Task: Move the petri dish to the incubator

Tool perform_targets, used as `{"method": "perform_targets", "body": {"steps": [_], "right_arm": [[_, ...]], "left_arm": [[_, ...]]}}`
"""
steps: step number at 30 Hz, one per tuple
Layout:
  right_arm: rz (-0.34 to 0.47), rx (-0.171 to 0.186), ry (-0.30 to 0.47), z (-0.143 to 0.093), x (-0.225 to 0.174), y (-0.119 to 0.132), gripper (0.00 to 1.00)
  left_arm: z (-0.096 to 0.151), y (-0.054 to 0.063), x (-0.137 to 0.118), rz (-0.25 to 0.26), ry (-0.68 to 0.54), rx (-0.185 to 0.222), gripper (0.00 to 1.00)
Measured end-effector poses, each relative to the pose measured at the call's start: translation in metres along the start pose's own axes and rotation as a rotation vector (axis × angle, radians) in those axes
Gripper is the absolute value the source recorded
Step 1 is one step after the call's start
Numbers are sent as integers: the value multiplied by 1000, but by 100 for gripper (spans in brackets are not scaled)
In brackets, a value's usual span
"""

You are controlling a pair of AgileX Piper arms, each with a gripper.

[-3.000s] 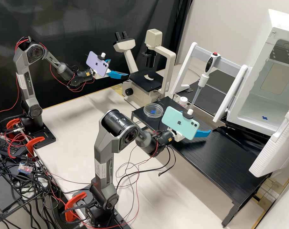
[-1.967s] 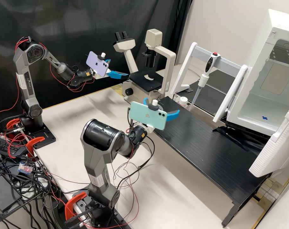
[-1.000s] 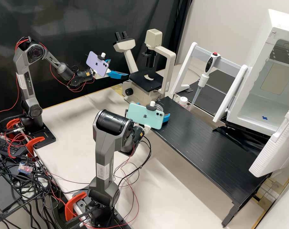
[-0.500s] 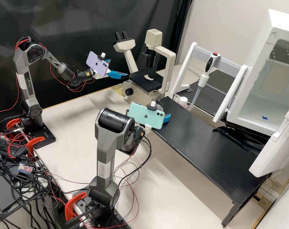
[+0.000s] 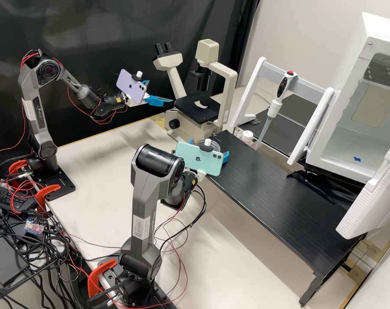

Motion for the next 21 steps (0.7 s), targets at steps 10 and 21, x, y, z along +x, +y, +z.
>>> {"method": "perform_targets", "body": {"steps": [10, 21], "right_arm": [[-4, -14, 6, 3, 1, 3, 0], [-4, -21, 17, 5, 3, 7, 0]], "left_arm": [[0, 0, 0, 0, 0, 0, 100], [0, 0, 0, 0, 0, 0, 100]]}}
